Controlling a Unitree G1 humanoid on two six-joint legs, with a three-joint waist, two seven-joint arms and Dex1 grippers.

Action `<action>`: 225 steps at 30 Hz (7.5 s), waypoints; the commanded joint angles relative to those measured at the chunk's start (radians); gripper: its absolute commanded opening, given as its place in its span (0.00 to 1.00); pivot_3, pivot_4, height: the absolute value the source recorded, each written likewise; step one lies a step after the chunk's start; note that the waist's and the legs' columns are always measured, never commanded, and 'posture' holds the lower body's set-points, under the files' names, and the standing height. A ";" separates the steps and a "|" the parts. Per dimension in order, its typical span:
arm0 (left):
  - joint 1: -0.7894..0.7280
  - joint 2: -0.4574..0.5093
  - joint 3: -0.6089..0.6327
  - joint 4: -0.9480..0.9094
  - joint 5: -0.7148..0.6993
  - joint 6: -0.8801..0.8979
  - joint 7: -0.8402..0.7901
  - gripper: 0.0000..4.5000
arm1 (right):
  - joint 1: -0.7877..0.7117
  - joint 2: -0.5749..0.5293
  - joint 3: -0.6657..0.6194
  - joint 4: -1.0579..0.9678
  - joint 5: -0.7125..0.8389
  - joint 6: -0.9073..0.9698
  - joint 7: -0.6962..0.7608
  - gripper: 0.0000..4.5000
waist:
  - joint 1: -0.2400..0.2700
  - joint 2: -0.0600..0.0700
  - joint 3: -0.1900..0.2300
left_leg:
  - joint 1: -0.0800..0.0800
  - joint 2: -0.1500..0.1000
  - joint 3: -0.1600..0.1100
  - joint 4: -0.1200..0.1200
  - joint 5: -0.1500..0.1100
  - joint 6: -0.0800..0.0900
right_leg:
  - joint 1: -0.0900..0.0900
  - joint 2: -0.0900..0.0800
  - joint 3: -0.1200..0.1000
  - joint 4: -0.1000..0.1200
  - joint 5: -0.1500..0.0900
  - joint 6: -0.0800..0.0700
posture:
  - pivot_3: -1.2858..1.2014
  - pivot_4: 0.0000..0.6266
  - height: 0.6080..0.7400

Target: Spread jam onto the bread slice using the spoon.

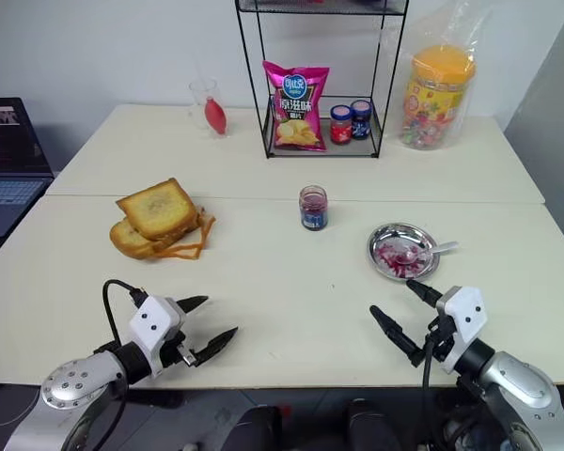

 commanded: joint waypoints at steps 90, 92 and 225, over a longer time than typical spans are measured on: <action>-0.970 -0.329 0.543 0.647 -0.348 0.525 0.972 0.00 | -0.714 -0.144 0.169 -0.004 0.133 0.388 0.066 1.00 | -0.001 -0.004 -0.001 | -0.004 0.001 -0.003 0.007 0.000 -0.001 | -0.001 0.007 -0.001 -0.001 0.014 0.009 | 0.52 0.24 1.00; -0.954 -0.323 0.503 0.594 -0.362 0.518 0.902 0.00 | -0.713 -0.144 0.166 -0.003 0.134 0.385 0.068 1.00 | -0.001 -0.004 -0.001 | -0.004 0.001 -0.003 0.007 0.000 -0.001 | -0.001 0.007 -0.001 -0.001 0.014 0.009 | 0.52 0.24 1.00; -0.771 0.066 -0.341 -0.053 -0.192 0.287 -0.259 1.00 | -0.741 0.231 -0.396 0.832 0.394 0.313 -0.348 0.08 | -0.026 -0.004 0.003 | -0.007 0.005 0.006 -0.001 0.000 0.000 | -0.014 0.010 0.007 0.003 0.012 0.003 | 0.52 0.24 1.00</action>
